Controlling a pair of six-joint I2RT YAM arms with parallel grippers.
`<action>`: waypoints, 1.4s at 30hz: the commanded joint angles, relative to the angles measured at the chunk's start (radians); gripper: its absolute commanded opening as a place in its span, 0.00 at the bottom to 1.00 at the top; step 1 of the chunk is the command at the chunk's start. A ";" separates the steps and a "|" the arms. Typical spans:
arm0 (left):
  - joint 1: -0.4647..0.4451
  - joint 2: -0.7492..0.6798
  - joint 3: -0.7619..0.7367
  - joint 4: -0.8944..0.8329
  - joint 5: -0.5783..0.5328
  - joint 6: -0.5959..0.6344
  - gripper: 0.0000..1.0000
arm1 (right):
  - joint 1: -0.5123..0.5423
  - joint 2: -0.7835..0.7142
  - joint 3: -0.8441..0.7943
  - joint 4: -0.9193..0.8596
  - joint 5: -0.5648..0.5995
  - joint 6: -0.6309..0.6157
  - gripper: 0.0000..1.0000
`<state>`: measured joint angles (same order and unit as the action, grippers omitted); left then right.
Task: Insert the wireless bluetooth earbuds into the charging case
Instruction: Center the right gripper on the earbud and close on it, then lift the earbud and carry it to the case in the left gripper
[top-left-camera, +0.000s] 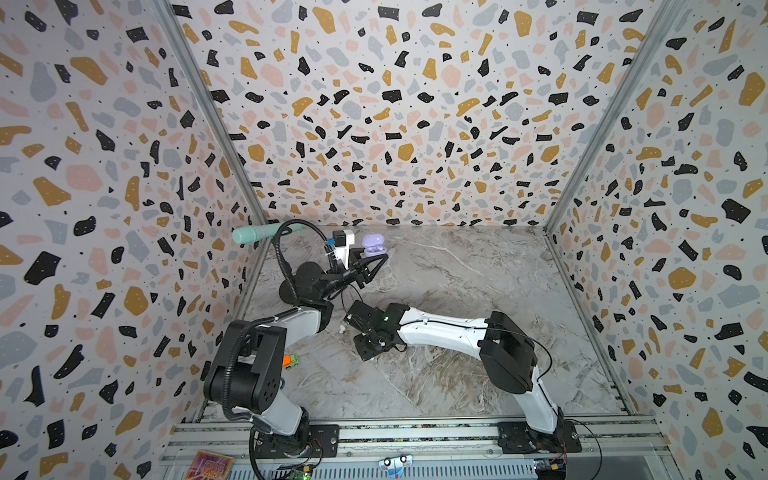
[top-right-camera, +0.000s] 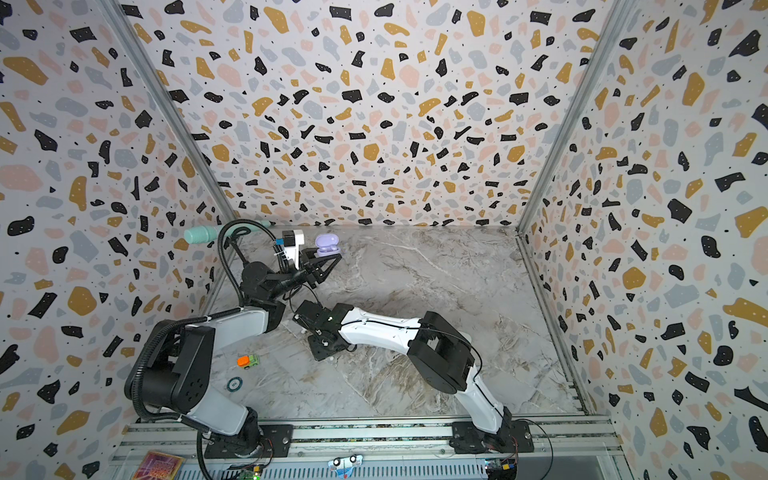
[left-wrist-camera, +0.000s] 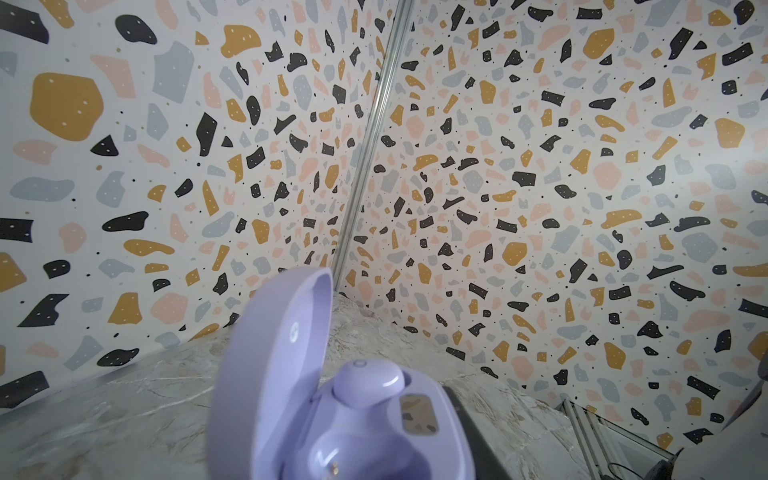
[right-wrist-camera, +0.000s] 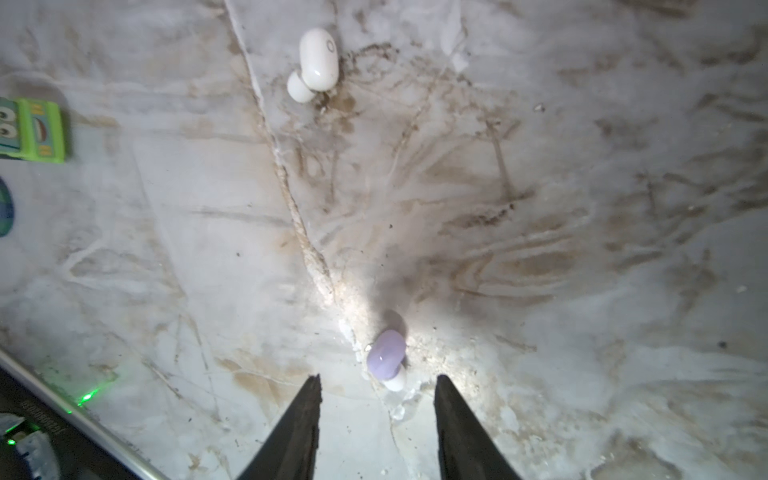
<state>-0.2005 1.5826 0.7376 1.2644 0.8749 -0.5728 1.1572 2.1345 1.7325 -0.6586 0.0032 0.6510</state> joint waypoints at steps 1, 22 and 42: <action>0.007 0.004 0.021 0.112 0.005 -0.021 0.30 | 0.007 0.032 0.052 -0.044 -0.001 0.013 0.44; 0.014 0.011 0.017 0.121 0.004 -0.029 0.29 | 0.019 0.108 0.127 -0.129 0.040 0.021 0.37; 0.014 0.018 0.017 0.130 0.005 -0.041 0.30 | 0.028 0.187 0.193 -0.215 0.050 0.009 0.25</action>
<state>-0.1913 1.6012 0.7376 1.2999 0.8742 -0.6144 1.1786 2.3051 1.8965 -0.8062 0.0372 0.6640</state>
